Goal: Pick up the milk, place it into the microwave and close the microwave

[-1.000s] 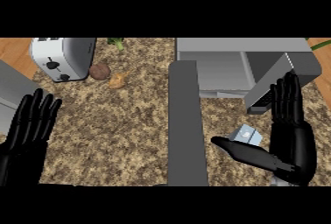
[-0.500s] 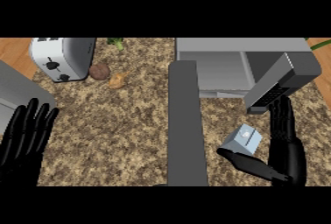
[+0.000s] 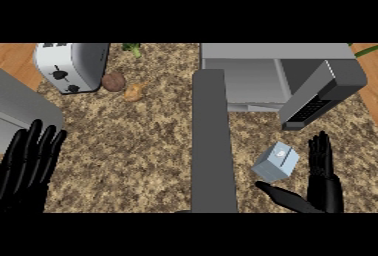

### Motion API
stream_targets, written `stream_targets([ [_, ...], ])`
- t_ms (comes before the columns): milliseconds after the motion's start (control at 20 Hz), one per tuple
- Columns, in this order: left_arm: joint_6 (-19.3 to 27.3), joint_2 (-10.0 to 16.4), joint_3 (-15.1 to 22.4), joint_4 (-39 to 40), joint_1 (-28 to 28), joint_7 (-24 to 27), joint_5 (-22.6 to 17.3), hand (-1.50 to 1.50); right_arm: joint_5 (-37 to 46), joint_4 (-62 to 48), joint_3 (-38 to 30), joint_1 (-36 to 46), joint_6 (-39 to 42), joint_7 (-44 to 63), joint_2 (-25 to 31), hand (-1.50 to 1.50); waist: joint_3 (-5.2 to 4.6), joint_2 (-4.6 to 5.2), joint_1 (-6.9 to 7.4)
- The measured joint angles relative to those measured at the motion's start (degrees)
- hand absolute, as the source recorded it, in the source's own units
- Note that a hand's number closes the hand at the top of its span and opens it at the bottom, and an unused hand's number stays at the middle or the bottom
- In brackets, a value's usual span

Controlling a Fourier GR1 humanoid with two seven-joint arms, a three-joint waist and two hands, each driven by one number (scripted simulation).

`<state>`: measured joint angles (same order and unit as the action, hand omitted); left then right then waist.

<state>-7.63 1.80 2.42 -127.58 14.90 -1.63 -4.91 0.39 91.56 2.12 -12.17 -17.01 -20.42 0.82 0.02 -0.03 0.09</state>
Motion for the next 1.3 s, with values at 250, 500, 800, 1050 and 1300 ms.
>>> stream_targets([
  [250,0.61,-0.81,1.21,-0.49,0.33,-0.45,1.16,-1.50,-1.98,-7.86,-1.59,2.14,0.60,-5.93,-0.05,-1.50,-0.02,-0.01,0.04],
  [500,-0.50,-0.09,-0.87,-0.09,0.39,0.11,-0.48,-1.50,-5.96,-17.73,-5.38,5.79,4.79,-12.41,0.36,-1.50,-0.01,0.02,0.09],
  [800,-1.36,-0.24,-1.08,-0.06,1.41,0.79,0.30,-1.50,-7.84,-28.75,-8.18,9.98,6.31,-19.06,0.74,-1.50,-0.01,0.02,0.13],
  [1050,-1.21,-1.19,0.54,-0.31,2.85,2.29,1.79,-1.50,-8.07,-41.18,-10.84,15.38,8.57,-25.68,2.10,-1.50,0.01,0.05,0.26],
  [1300,-0.87,-1.13,0.75,-2.30,3.24,0.45,0.91,-1.50,-4.75,-48.89,-10.01,18.06,9.20,-32.22,3.64,1.50,0.02,0.07,0.43],
])
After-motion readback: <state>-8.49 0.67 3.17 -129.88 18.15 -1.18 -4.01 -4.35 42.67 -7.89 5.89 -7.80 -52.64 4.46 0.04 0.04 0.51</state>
